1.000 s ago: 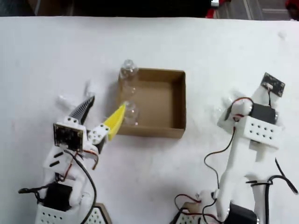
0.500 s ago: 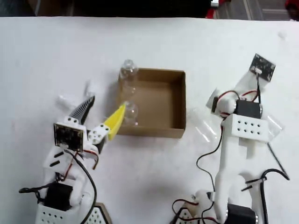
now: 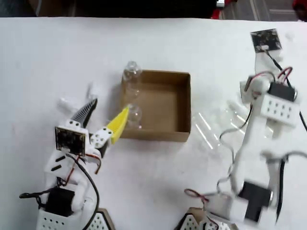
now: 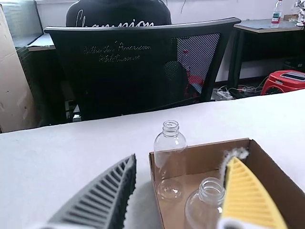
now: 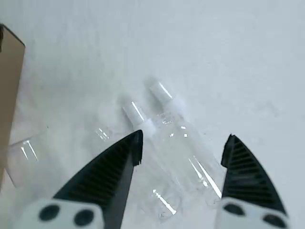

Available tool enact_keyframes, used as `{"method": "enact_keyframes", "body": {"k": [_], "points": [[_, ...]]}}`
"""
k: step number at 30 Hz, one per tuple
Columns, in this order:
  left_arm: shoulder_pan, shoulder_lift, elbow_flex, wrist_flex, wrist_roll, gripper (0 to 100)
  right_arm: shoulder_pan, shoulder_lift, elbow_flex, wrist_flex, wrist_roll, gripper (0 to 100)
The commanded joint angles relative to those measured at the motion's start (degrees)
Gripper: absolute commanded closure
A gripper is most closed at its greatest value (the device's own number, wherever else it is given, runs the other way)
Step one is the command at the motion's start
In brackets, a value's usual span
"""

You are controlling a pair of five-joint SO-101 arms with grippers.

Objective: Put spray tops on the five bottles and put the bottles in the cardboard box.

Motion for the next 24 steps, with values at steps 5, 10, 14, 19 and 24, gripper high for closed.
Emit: {"method": "enact_keyframes", "body": {"k": [5,10,14,19,24], "points": [[0.13,-0.84,-0.26,-1.23,-0.70,72,0.84,31.60,-36.40,17.98,9.23,75.5],[0.13,-0.84,-0.26,-1.23,-0.70,72,1.54,45.58,-50.29,28.35,29.98,75.5],[0.22,-0.84,-0.26,-1.32,-0.70,72,2.86,53.67,-60.57,29.67,30.86,75.5],[0.22,-0.84,-0.18,-1.32,-0.70,72,4.62,60.44,-69.71,29.85,31.03,75.5],[0.31,-0.84,-0.18,-1.32,-0.70,72,5.23,64.75,-73.67,33.36,34.99,75.5]]}}
